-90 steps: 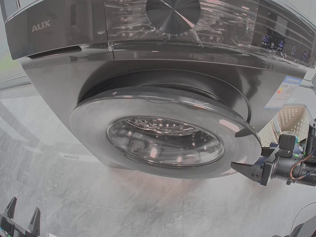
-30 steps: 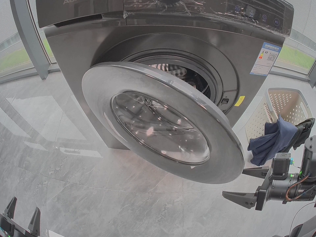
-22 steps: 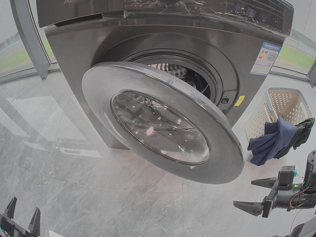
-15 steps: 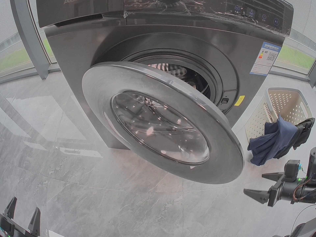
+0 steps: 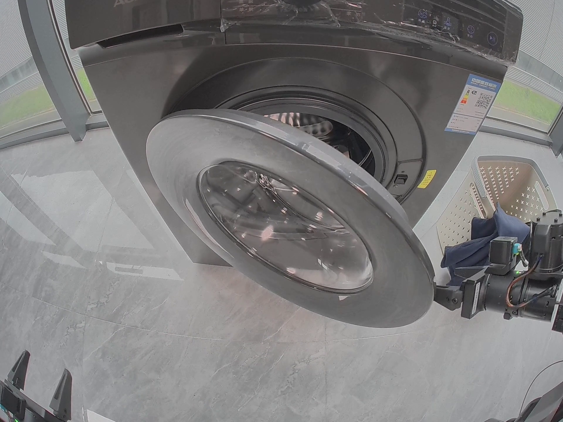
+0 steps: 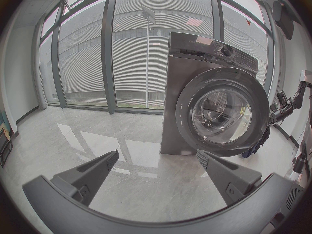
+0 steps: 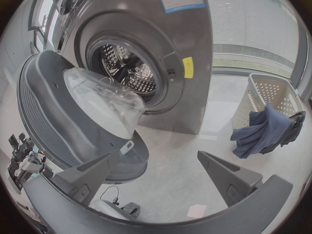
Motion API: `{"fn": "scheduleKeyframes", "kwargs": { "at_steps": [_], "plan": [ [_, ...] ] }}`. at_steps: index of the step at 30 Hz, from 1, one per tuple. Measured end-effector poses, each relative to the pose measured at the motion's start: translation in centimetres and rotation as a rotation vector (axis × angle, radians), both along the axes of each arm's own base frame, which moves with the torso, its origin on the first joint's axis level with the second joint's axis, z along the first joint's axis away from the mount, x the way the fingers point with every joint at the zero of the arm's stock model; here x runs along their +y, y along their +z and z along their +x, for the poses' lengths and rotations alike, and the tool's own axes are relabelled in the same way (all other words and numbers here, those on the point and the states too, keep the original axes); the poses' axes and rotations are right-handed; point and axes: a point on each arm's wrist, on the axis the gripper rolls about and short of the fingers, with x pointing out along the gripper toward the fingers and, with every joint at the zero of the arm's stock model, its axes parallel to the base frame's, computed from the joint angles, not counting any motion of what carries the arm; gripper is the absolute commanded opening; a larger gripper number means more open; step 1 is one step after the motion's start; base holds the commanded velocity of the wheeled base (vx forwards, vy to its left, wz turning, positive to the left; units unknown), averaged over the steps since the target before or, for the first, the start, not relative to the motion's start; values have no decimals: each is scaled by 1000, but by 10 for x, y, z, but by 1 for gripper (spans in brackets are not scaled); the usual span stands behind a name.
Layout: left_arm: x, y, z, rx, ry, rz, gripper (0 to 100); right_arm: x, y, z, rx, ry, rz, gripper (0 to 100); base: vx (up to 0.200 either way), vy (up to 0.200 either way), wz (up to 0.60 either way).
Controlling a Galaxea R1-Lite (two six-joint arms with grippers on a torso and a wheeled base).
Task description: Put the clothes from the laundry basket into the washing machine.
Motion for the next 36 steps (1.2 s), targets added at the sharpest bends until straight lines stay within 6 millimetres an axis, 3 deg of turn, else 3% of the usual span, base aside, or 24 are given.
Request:
{"fn": "scheduleKeyframes", "kwargs": {
  "at_steps": [5,14,21,27,36],
  "plan": [
    [0,0,0,0,0,0,100,11,-8,-5,33,66,-10,100,0,0,0],
    [0,0,0,0,-1,0,100,19,-13,-32,38,162,-15,100,0,0,0],
    [0,0,0,0,-1,0,100,18,2,-10,-10,82,14,100,0,0,0],
    [0,0,0,0,-1,0,100,27,4,9,-7,55,37,100,0,0,0],
    [0,0,0,0,-1,0,100,52,-10,-2,46,178,12,100,0,0,0]
  ]
}}
